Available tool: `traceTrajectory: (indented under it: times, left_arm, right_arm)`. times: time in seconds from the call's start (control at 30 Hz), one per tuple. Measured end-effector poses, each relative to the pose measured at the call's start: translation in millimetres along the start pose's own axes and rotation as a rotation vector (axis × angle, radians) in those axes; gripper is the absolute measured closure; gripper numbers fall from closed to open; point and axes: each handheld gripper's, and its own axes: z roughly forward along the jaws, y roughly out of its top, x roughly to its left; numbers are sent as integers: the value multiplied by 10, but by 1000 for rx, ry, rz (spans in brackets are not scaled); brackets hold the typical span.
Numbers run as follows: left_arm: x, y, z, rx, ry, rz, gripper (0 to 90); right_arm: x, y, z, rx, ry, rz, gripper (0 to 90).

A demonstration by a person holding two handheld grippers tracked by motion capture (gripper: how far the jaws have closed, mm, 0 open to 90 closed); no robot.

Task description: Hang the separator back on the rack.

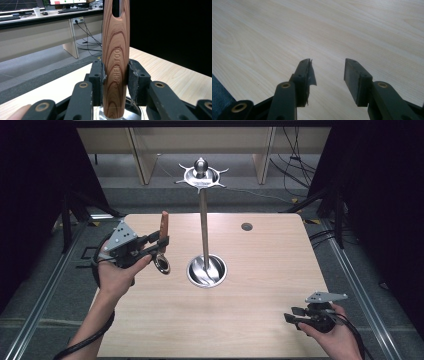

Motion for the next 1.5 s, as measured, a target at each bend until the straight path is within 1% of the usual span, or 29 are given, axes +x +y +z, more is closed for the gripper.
traceTrajectory:
  times: [0.03,0.2,0.4,0.43,0.47,0.5,0.57,0.6,0.63,0.67,0.7,0.73,0.77,0.8,0.83,0.87,0.97,1.0,1.1,1.13,1.17,1.2,1.5]
  left_arm:
    - [8,9,2,-3,2,0,670]
    - [26,25,9,-7,-2,-2,670]
    - [41,41,20,-13,-21,-7,670]
    - [43,42,24,-16,-27,-9,670]
    - [44,45,25,-14,-31,-8,670]
    - [44,46,26,-14,-34,-8,670]
    - [47,50,29,-13,-38,-7,670]
    - [49,52,31,-14,-40,-8,670]
    - [51,54,34,-15,-40,-9,670]
    - [53,56,37,-15,-40,-10,670]
    - [57,59,40,-16,-41,-11,670]
    - [60,63,42,-16,-43,-12,670]
    - [65,69,44,-18,-47,-13,670]
    - [67,74,46,-20,-48,-15,670]
    - [72,86,48,-23,-49,-20,670]
    - [72,86,48,-23,-49,-20,670]
    - [85,109,52,-26,-51,-18,670]
    - [90,115,54,-28,-53,-18,670]
    - [102,131,59,-35,-55,-23,670]
    - [105,136,61,-36,-55,-24,670]
    - [107,141,63,-37,-56,-22,670]
    - [105,146,65,-38,-55,-24,670]
    - [105,198,83,-43,-57,-21,670]
  right_arm:
    - [-1,-6,14,-13,2,1,572]
    - [0,-5,16,-16,0,-4,571]
    - [-3,-5,16,-15,0,-4,571]
    - [-5,-2,6,0,1,-5,570]
    - [-4,-4,12,-6,1,-3,570]
    - [-14,-2,9,-1,-1,-17,570]
    - [-11,-4,14,-8,-1,-14,570]
    - [-6,-6,20,-10,1,-4,569]
    - [-10,-5,21,-15,1,-13,569]
    - [-12,-2,12,1,3,-10,569]
    - [-15,-2,9,1,-1,-18,569]
    - [-12,-7,23,-15,2,-12,569]
    - [-12,-7,23,-15,2,-12,569]
    - [-11,-4,15,-4,6,-10,569]
    - [-9,4,-5,21,-14,-17,569]
    - [-9,4,-5,21,-14,-17,569]
    - [-11,3,-2,16,-9,-18,568]
    - [0,-8,20,-15,2,3,569]
    - [-8,-4,14,-6,3,-4,569]
    - [-7,3,-4,17,-16,-12,569]
    - [-9,-2,8,0,-1,-8,569]
    - [-1,-7,17,-13,3,2,569]
    - [-7,-6,18,-16,-1,-4,569]
